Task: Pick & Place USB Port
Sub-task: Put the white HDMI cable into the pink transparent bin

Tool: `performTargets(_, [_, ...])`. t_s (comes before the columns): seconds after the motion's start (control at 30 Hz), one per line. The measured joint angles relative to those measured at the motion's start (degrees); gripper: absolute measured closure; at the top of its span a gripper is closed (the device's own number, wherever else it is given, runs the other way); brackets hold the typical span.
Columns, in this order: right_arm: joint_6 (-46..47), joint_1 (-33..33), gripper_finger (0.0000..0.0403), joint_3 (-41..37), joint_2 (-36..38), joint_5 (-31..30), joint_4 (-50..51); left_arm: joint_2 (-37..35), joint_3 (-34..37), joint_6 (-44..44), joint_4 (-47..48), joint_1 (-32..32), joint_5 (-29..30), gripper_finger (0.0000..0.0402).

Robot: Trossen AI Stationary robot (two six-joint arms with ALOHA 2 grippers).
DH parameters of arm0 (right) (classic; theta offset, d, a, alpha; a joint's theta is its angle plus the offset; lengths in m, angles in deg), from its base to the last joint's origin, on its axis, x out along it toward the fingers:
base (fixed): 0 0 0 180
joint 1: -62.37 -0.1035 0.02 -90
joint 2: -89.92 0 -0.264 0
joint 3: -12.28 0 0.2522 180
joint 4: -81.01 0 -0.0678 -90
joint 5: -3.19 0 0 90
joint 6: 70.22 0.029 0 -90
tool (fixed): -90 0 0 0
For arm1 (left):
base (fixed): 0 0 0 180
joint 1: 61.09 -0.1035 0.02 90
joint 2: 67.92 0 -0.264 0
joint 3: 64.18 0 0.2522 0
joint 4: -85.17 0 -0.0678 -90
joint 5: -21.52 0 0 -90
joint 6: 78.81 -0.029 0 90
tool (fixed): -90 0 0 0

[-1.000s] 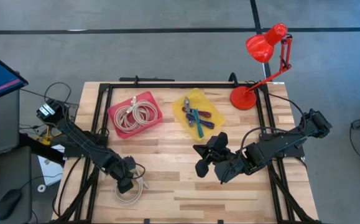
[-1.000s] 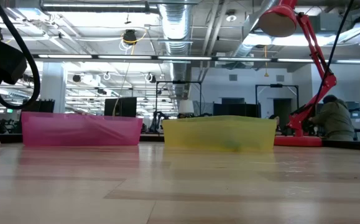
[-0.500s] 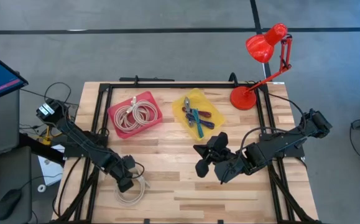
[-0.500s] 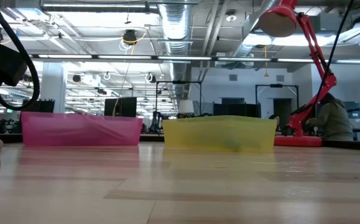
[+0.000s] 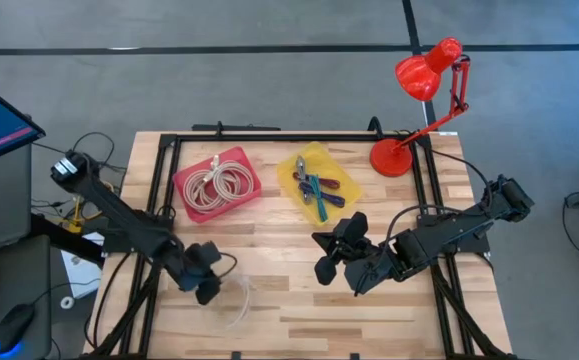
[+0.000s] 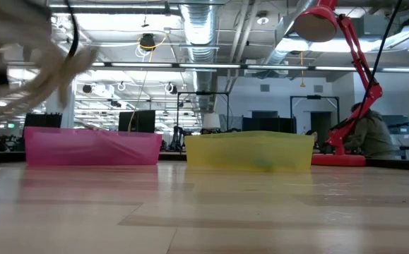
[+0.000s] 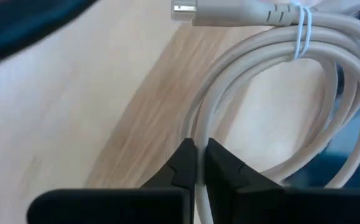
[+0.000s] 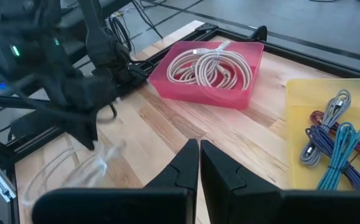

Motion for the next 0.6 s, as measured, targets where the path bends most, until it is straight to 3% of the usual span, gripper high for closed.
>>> performTargets(0.23, [0.02, 0.02, 0.0395, 0.00, 0.00, -0.01, 1.26, -12.41, -0.11, -3.48, -0.43, -0.66, 16.34, 0.0388])
performTargets(0.4, [0.02, 0.17, 0.0395, 0.00, 0.00, -0.01, 1.36, -19.77, -0.16, -9.30, -0.49, -4.75, 27.05, 0.0388])
performTargets(0.6, [0.02, 0.67, 0.0395, 0.00, 0.00, -0.01, 1.38, -25.95, -0.17, -19.20, -0.12, -14.24, 31.75, 0.0388])
